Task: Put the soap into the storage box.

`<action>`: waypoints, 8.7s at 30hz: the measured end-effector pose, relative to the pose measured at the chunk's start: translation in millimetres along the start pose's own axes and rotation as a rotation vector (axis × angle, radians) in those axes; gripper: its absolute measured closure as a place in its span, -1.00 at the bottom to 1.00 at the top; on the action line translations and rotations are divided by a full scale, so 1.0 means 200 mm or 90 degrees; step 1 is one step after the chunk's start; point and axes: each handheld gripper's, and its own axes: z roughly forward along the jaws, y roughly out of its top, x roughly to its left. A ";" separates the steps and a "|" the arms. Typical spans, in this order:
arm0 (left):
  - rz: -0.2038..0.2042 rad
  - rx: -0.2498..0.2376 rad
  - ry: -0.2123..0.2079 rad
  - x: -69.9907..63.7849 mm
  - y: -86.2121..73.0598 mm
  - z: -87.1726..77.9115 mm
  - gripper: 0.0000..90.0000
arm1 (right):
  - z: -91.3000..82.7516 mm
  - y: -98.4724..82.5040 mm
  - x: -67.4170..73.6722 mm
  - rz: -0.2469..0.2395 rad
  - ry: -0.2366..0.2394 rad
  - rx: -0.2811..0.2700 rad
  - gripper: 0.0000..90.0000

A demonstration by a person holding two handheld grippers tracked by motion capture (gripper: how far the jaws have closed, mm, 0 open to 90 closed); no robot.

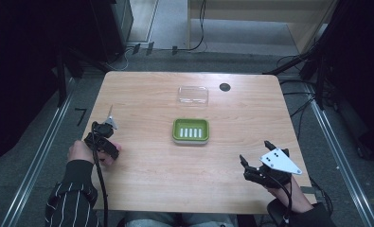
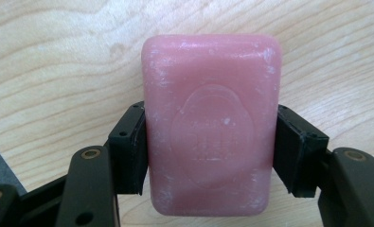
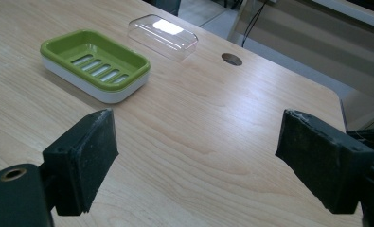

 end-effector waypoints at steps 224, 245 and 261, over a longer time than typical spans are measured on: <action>0.685 -0.099 -0.007 -1.00 0.88 -0.05 -0.14 | -0.23 -0.15 -0.12 0.054 -0.091 0.054 -0.70; 0.678 -0.091 -0.012 -1.00 0.89 -0.01 -0.16 | -0.23 -0.16 -0.12 0.056 -0.096 0.051 -0.70; 0.673 -0.092 -0.019 -0.99 0.88 -0.05 -0.32 | -0.21 -0.15 -0.12 0.052 -0.094 0.052 -0.70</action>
